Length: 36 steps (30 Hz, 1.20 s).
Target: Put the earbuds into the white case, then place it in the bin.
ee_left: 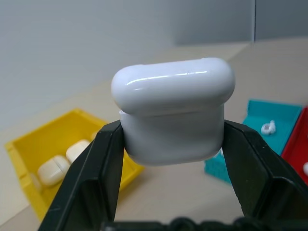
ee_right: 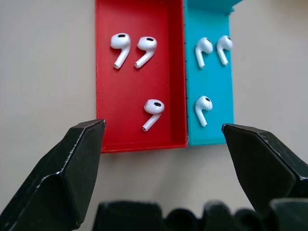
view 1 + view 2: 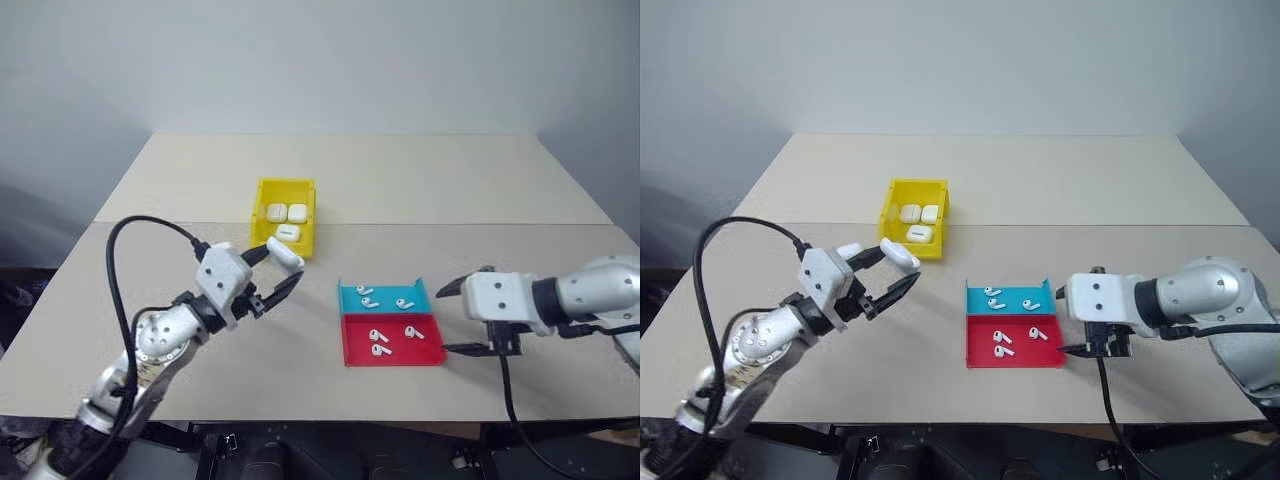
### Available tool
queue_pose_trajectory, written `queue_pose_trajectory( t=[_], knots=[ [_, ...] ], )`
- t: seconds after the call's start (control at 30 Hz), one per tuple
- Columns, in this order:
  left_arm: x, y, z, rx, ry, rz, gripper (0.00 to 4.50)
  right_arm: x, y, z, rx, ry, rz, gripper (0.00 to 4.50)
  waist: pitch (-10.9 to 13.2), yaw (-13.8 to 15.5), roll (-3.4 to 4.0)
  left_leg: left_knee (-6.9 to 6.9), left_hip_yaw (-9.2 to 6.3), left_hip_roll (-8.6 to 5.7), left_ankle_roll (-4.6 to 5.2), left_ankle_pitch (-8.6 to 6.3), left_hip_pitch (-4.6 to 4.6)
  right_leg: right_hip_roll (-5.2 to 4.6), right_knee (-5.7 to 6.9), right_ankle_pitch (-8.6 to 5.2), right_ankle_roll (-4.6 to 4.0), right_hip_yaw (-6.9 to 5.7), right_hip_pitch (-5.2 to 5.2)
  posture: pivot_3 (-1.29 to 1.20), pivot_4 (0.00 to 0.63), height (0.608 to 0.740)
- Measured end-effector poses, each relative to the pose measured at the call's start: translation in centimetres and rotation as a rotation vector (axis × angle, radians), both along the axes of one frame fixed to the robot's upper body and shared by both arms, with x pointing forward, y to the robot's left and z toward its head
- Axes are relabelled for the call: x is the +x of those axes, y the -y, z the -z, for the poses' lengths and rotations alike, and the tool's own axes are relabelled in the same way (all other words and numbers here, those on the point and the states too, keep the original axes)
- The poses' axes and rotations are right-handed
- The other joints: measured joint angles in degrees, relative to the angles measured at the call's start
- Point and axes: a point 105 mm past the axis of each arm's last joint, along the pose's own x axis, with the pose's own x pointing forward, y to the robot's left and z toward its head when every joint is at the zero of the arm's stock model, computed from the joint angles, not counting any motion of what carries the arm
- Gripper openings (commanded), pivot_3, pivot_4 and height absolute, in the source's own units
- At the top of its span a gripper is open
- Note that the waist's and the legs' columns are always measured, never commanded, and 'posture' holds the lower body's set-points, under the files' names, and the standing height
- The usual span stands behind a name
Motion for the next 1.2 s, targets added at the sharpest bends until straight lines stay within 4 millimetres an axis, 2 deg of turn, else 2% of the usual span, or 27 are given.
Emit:
queue_pose_trajectory(
  t=[0.17,0.33,0.43,0.53,0.6,0.83,1.0,1.13,1.2],
  knots=[
    [-1.3,0.7,1.3,-0.06,0.086,0.121,2.79,-0.3,-2.5,-0.6,-0.018,0.008,-0.107,4.5,0.0,-0.6,0.01,0.02,-0.02,0.02,0.01,0.0,0.03,0.01,0.05,0.01,0.02,0.0,0.0,0.0,0.15,0.74],
    [-3.4,1.2,2.3,-0.047,0.123,0.289,2.79,-0.4,-4.7,-0.6,-0.016,-0.072,-0.115,4.5,0.0,-0.8,0.03,0.01,-0.03,0.08,0.02,-0.01,0.07,0.04,0.05,0.02,0.01,-0.01,0.0,0.0,0.15,0.74],
    [-3.9,1.0,2.7,-0.049,0.134,0.333,2.79,-0.5,-5.6,-0.2,-0.026,-0.125,-0.108,4.5,0.0,-0.6,0.03,0.03,-0.04,0.07,0.03,-0.02,0.06,0.05,0.05,0.02,0.02,-0.03,0.0,0.0,0.15,0.74],
    [-4.0,0.6,3.2,-0.037,0.129,0.344,2.79,-0.5,-6.0,0.3,-0.043,-0.154,-0.096,3.9,0.0,-0.5,0.03,0.03,-0.05,0.07,0.05,-0.03,0.06,0.04,0.05,0.02,0.02,-0.04,0.0,0.0,0.15,0.74],
    [-4.2,0.5,3.5,-0.04,0.122,0.349,2.79,-0.5,-6.2,0.5,-0.055,-0.16,-0.094,3.24,0.0,-0.6,0.03,0.02,-0.06,0.08,0.06,-0.03,0.06,0.05,0.05,0.02,0.02,-0.04,-0.01,0.0,0.15,0.74],
    [-4.5,0.0,4.0,-0.032,0.105,0.336,2.79,-0.3,-7.2,0.9,-0.075,-0.155,-0.099,3.24,0.0,-0.7,0.04,0.03,-0.07,0.13,0.06,-0.03,0.08,0.1,0.08,0.02,0.01,-0.04,-0.01,0.0,0.15,0.74],
    [-4.7,0.1,4.2,-0.012,0.105,0.334,2.79,0.0,-8.1,2.1,-0.117,-0.167,-0.119,3.24,0.0,-0.7,0.04,0.02,-0.07,0.13,0.07,-0.04,0.08,0.12,0.08,0.02,0.01,-0.04,-0.02,0.0,0.15,0.74],
    [-5.0,0.2,4.2,0.001,0.11,0.339,2.79,0.3,-8.4,2.7,-0.132,-0.181,-0.117,2.34,0.0,-0.7,0.04,0.02,-0.08,0.13,0.06,-0.04,0.08,0.12,0.08,0.02,0.01,-0.05,-0.02,0.0,0.15,0.74],
    [-5.1,0.3,4.2,0.002,0.111,0.339,2.79,0.4,-8.5,3.0,-0.139,-0.18,-0.112,2.34,0.0,-0.7,0.04,0.02,-0.08,0.14,0.07,-0.04,0.08,0.12,0.07,0.02,0.01,-0.05,-0.02,0.0,0.15,0.74]
  ],
)
